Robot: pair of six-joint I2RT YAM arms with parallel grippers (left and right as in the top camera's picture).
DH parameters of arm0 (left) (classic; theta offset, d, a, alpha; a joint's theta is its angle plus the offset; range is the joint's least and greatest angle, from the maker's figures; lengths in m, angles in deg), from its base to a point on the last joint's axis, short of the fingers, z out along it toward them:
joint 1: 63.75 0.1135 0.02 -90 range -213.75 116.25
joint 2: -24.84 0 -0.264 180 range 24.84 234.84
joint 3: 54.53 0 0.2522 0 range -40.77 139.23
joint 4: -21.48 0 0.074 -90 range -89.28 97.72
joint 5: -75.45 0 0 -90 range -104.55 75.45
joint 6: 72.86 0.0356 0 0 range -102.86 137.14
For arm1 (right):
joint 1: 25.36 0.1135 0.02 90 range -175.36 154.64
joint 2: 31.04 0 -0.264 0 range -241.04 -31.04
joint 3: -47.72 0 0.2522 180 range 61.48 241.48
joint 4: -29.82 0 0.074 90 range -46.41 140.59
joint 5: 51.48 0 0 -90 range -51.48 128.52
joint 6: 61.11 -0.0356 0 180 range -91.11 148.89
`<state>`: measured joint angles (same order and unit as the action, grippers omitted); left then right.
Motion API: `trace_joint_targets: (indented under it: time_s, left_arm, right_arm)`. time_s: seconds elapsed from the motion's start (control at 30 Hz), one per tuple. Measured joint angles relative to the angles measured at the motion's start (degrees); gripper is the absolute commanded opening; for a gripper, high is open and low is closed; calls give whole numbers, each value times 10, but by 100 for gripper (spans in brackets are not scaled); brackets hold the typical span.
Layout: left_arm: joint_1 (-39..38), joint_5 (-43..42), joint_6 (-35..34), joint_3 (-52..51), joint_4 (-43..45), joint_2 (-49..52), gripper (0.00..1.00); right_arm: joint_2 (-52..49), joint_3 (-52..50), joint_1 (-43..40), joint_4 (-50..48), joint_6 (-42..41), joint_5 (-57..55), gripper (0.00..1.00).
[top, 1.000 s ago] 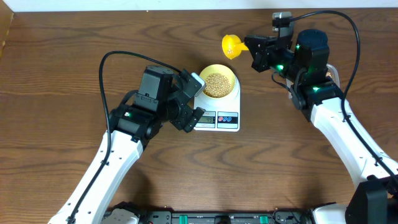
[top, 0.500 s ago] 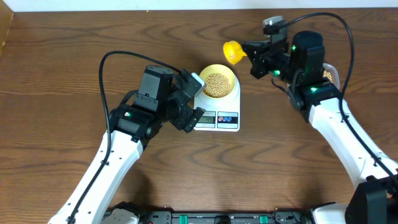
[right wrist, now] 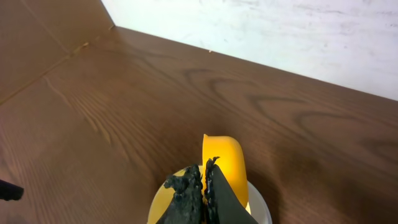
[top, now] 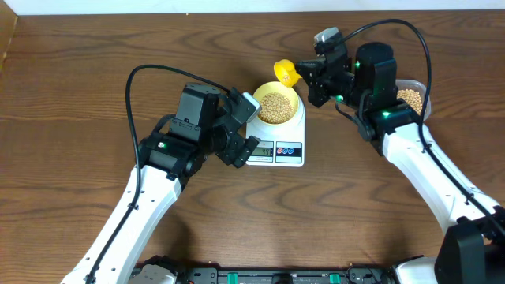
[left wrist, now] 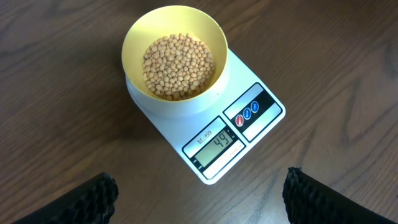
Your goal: Scoop item into bowl and weigh 50g on scale
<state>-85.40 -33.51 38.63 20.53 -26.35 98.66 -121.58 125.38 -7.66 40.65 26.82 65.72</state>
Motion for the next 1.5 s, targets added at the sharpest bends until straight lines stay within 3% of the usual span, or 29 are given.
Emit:
trace_joint_targets:
  time_s: [0.5, 1.5]
  left_arm:
    - [0, 0, 0, 0, 0, 0, 87]
    - [0, 0, 0, 0, 0, 0, 87]
  right_arm:
    - [-13, 0, 28, 2, 93, 25, 1]
    - [-17, 0, 28, 3, 112, 26, 1]
